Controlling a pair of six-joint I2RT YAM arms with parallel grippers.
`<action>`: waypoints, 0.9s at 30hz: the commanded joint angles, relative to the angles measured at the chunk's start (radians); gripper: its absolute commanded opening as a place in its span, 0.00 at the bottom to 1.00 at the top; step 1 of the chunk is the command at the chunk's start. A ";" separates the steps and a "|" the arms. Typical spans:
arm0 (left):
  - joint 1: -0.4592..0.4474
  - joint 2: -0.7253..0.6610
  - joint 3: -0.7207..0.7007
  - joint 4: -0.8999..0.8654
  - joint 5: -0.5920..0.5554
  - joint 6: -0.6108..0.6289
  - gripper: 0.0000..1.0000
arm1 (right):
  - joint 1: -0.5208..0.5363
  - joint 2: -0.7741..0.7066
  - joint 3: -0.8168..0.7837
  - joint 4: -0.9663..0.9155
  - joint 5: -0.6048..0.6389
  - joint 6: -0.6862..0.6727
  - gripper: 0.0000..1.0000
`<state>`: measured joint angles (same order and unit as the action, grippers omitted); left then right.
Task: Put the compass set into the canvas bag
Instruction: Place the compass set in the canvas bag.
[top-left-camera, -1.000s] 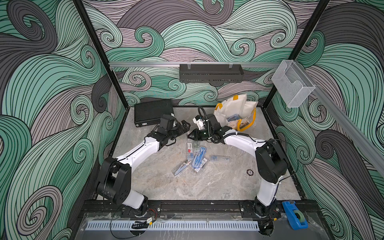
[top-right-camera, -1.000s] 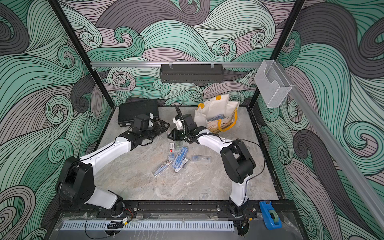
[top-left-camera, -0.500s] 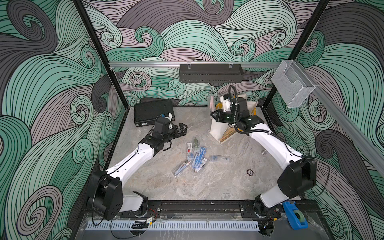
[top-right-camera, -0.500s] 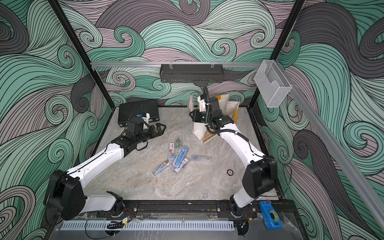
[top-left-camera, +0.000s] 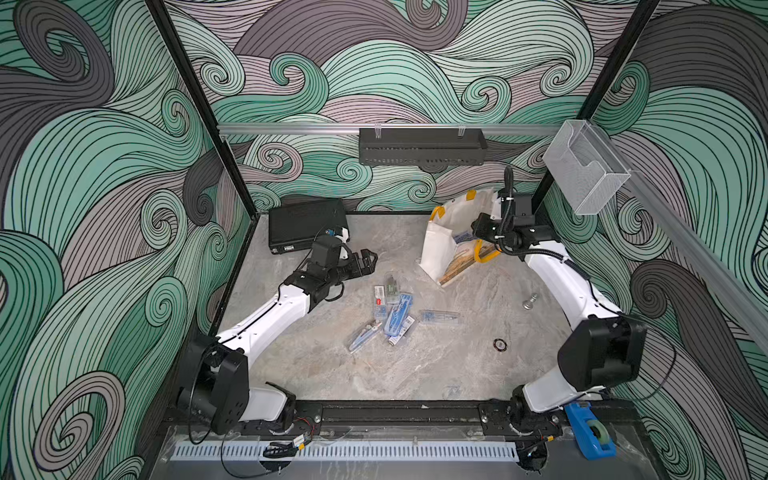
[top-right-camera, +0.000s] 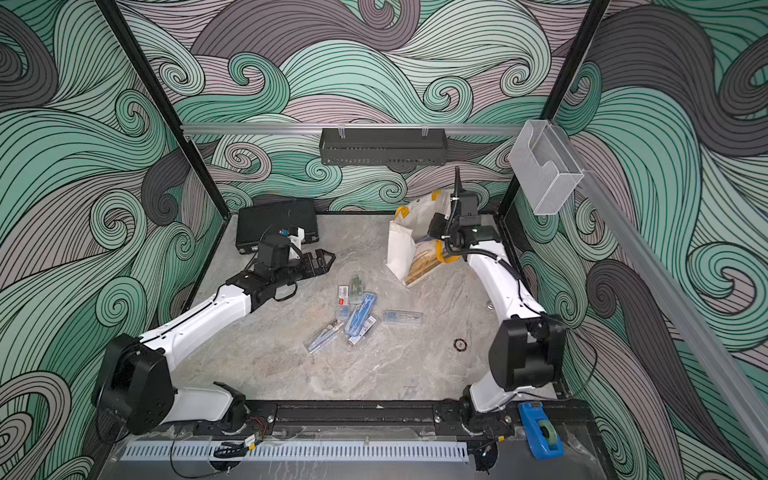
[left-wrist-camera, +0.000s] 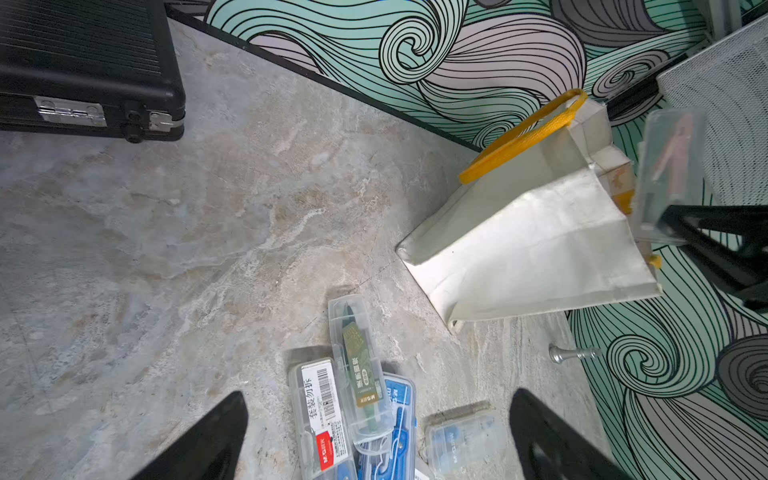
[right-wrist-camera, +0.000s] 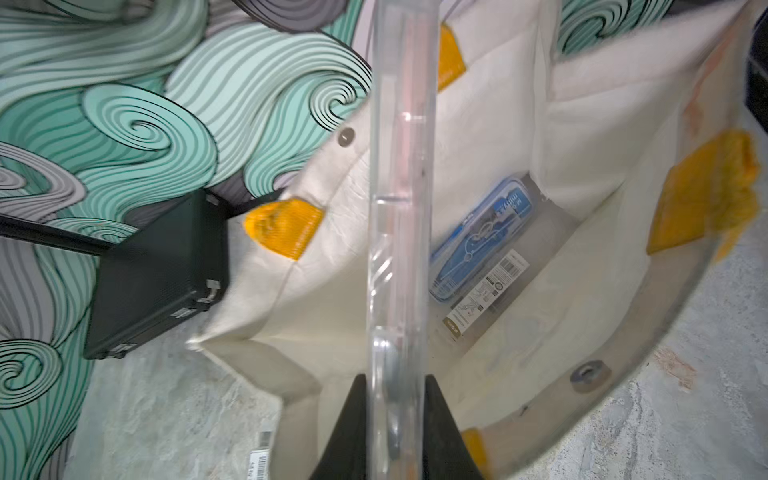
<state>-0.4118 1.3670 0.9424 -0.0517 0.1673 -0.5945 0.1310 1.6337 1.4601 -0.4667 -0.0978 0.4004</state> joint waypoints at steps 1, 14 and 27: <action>0.010 0.013 0.012 0.000 0.026 -0.006 0.99 | -0.002 0.070 0.053 -0.045 0.017 -0.010 0.05; 0.008 0.049 -0.003 -0.020 0.051 -0.032 0.99 | -0.007 0.296 0.233 -0.129 0.027 -0.001 0.09; 0.009 0.077 -0.016 -0.013 0.054 -0.046 0.99 | -0.007 0.311 0.267 -0.145 -0.024 0.002 0.27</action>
<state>-0.4114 1.4139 0.9295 -0.0582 0.2108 -0.6361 0.1284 1.9472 1.7073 -0.6033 -0.0944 0.4007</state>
